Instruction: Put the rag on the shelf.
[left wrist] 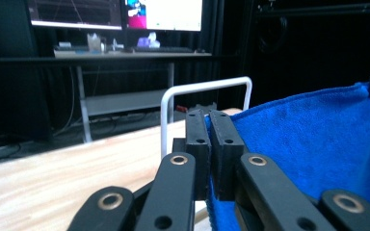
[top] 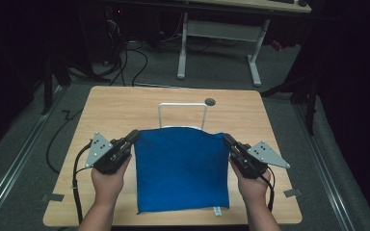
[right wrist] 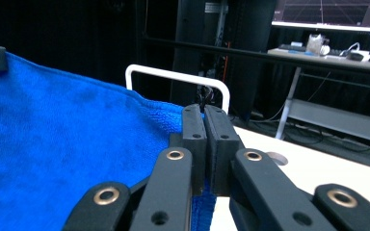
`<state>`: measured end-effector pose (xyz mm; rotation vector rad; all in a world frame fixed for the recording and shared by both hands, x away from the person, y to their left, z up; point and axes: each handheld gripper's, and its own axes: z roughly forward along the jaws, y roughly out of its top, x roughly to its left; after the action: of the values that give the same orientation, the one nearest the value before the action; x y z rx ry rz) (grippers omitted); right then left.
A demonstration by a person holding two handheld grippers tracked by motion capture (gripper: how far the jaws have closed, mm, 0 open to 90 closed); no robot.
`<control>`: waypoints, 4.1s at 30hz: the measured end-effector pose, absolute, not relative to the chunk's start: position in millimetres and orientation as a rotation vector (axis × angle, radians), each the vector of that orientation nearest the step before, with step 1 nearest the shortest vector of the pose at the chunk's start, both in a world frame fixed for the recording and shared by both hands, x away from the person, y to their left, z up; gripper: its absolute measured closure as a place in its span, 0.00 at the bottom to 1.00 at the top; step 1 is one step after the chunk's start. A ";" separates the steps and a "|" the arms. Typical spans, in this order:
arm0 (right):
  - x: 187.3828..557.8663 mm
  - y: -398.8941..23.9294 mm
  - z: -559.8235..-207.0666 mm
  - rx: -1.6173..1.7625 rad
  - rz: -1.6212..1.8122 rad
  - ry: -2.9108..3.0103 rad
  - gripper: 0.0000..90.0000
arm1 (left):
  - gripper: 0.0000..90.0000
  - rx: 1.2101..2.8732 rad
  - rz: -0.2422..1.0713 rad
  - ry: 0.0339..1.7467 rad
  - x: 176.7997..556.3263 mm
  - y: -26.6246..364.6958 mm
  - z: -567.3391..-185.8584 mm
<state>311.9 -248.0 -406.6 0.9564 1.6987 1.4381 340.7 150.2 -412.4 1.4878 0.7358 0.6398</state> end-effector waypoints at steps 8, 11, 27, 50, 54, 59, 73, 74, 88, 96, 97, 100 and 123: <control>309.2 -249.7 -391.6 0.922 1.470 1.642 0.98 | 0.98 1.460 0.673 0.708 337.0 149.0 -395.9; 308.8 -250.0 -382.4 0.900 1.477 1.621 0.98 | 0.98 1.445 0.677 0.707 338.4 148.6 -387.1; 325.0 -254.6 -340.9 0.861 1.492 1.557 0.98 | 0.98 1.411 0.723 0.653 358.1 145.7 -337.6; 375.3 -256.0 -316.7 0.923 1.482 1.546 0.98 | 0.98 1.446 0.753 0.696 418.0 141.7 -314.8; 382.7 -256.3 -309.7 0.918 1.480 1.537 0.98 | 0.98 1.465 0.784 0.689 425.8 139.0 -309.5; 395.6 -252.0 -304.7 0.934 1.459 1.547 0.98 | 0.98 1.482 0.810 0.706 439.9 139.0 -307.4; 434.3 -241.9 -310.8 0.995 1.409 1.553 0.98 | 0.98 1.505 0.846 0.763 473.0 138.4 -315.7; 437.6 -241.4 -311.5 1.002 1.404 1.556 0.98 | 0.98 1.510 0.849 0.767 475.7 138.0 -316.5; 473.7 -240.4 -329.5 1.057 1.309 1.615 0.98 | 0.98 1.615 0.847 0.828 509.3 131.7 -340.5; 485.8 -239.5 -341.3 1.075 1.250 1.659 0.98 | 0.98 1.679 0.818 0.883 525.9 127.0 -359.5; 487.1 -239.1 -343.4 1.076 1.239 1.670 0.98 | 0.98 1.689 0.809 0.889 527.9 126.4 -362.4; 490.2 -240.6 -350.2 1.099 1.230 1.682 0.98 | 0.98 1.725 0.796 0.895 531.2 123.5 -371.5; 496.5 -247.6 -428.9 1.208 1.194 1.839 0.98 | 0.98 1.854 0.612 0.959 525.5 123.9 -456.9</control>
<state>496.5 -247.6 -428.9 1.2082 1.8386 1.1944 525.5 123.9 -456.9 1.8542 0.9591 0.6115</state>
